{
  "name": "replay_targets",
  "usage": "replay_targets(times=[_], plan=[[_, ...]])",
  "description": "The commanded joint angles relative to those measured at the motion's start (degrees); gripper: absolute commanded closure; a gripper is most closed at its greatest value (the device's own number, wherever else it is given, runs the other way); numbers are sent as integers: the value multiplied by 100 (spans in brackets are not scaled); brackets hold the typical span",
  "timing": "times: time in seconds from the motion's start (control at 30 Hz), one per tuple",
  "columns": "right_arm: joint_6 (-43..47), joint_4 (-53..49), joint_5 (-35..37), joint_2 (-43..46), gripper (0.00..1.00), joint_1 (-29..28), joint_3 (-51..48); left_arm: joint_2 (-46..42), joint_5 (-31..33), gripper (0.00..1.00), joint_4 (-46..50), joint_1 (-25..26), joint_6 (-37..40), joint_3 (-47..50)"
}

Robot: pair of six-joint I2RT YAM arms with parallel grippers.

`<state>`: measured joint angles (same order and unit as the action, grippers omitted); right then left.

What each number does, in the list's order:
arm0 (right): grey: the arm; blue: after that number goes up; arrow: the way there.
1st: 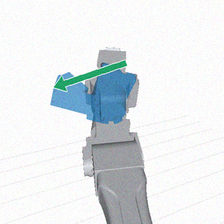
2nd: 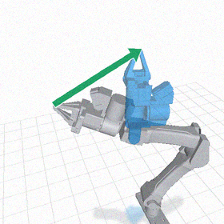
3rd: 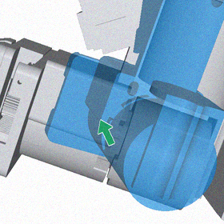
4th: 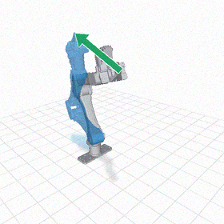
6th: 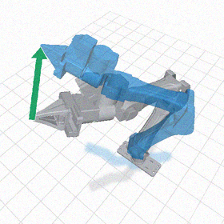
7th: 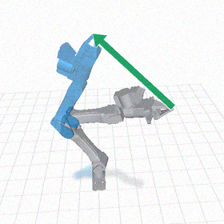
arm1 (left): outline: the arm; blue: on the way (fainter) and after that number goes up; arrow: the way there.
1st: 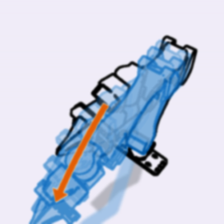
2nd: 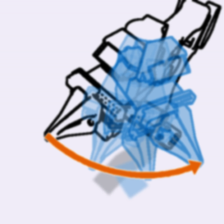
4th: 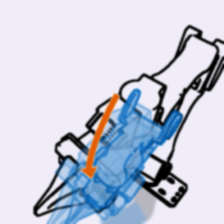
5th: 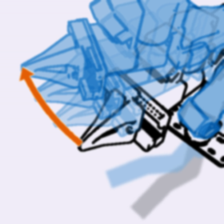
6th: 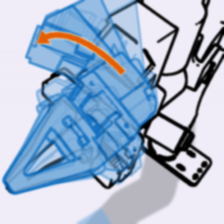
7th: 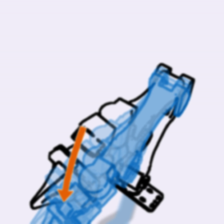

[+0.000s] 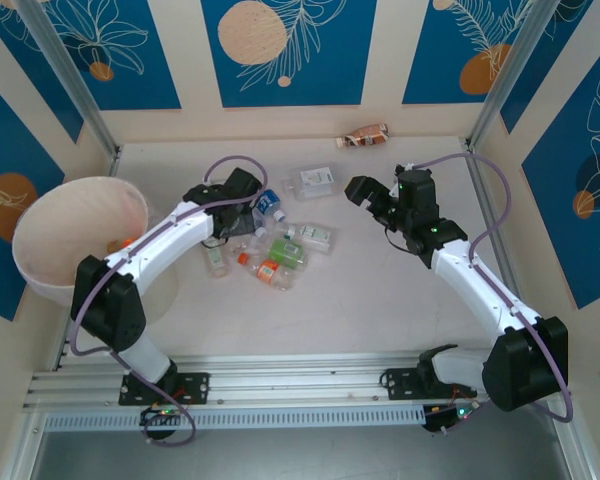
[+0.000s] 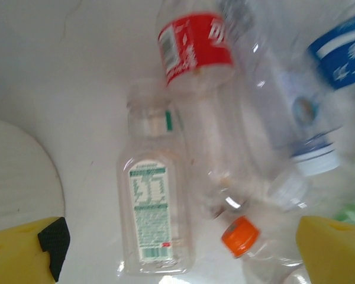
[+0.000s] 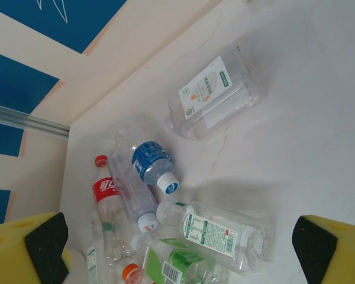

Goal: Put the plastic bottles in the bin

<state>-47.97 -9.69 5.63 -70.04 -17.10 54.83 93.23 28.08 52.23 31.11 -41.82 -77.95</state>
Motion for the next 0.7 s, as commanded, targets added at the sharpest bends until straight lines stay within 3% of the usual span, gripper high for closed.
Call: replay_targets(times=[0.0, 0.33, 0.67], plan=[[-44, -50, 52, 105, 0, 26, -51, 22, -229, 5, 179, -238, -34, 385], [-98, -116, 61, 78, 1, 38, -51, 33, -647, 19, -1318, -536, -7, 1658], [-121, -127, 71, 70, 0, 49, -69, -56, -1039, 24, -2667, -779, 223, 2534]])
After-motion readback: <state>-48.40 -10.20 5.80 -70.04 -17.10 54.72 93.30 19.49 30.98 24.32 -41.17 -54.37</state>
